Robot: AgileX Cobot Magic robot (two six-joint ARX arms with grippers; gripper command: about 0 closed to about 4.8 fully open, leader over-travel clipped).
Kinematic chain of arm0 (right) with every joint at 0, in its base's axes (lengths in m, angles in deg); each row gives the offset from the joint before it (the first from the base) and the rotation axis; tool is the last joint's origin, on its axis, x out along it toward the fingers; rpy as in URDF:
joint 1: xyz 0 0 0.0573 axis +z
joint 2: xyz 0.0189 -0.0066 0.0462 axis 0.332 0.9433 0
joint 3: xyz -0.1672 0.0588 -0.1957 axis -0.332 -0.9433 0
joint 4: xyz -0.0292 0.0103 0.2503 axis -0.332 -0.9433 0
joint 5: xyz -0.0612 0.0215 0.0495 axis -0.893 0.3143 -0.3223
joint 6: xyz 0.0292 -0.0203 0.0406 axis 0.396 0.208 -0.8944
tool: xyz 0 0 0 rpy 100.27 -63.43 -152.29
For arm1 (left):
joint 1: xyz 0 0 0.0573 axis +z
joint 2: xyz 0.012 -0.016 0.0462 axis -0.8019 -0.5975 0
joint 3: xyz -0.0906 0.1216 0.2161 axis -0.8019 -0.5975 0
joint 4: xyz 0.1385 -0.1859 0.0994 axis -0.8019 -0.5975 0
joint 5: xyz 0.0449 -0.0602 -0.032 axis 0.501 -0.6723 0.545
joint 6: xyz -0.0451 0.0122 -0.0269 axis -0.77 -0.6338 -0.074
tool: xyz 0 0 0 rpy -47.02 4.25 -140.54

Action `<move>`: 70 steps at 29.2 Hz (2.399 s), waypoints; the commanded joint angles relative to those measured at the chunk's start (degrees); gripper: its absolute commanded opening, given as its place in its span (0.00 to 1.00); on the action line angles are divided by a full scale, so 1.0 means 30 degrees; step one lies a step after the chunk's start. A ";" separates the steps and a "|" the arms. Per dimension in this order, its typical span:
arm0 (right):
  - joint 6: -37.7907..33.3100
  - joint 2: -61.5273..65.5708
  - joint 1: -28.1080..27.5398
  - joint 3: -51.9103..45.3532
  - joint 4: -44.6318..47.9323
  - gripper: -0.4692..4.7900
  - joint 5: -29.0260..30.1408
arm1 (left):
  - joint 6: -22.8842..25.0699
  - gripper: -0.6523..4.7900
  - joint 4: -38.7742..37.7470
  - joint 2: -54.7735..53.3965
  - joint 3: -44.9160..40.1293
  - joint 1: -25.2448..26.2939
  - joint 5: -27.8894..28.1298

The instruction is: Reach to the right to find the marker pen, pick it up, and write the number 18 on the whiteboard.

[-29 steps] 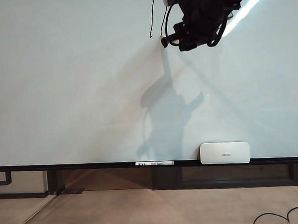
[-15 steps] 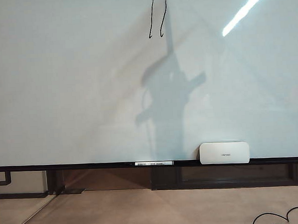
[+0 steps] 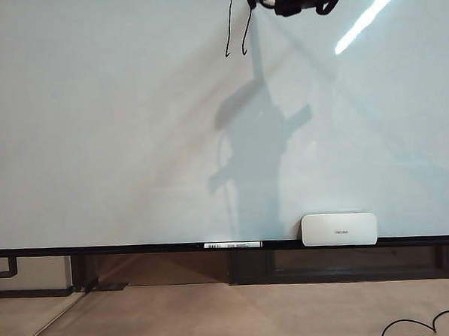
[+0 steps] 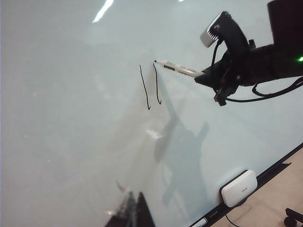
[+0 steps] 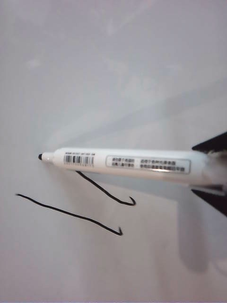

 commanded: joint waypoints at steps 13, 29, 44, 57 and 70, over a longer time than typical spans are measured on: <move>0.0029 0.0525 -0.0189 0.0801 0.0284 0.08 -0.0015 | 0.0087 0.11 0.0117 0.0022 0.0058 -0.0022 -0.0044; 0.0036 0.0379 -0.0204 0.0801 -0.0685 0.08 -0.4153 | 0.0423 0.11 0.0117 0.0029 0.0058 -0.0022 -0.0044; -0.1158 0.1020 -0.0532 0.0656 -0.3759 0.08 -0.3417 | 0.0670 0.11 0.0138 0.0036 0.0058 -0.0022 -0.0036; -0.1603 0.1224 -0.0896 -0.0321 -0.4677 0.08 -0.2739 | 0.0860 0.11 0.0262 0.0058 0.0058 -0.0022 0.0131; -0.1530 -0.0284 0.0437 -0.0306 -0.3920 0.08 -0.1814 | 0.0852 0.11 0.0248 0.0044 0.0058 -0.0022 0.0393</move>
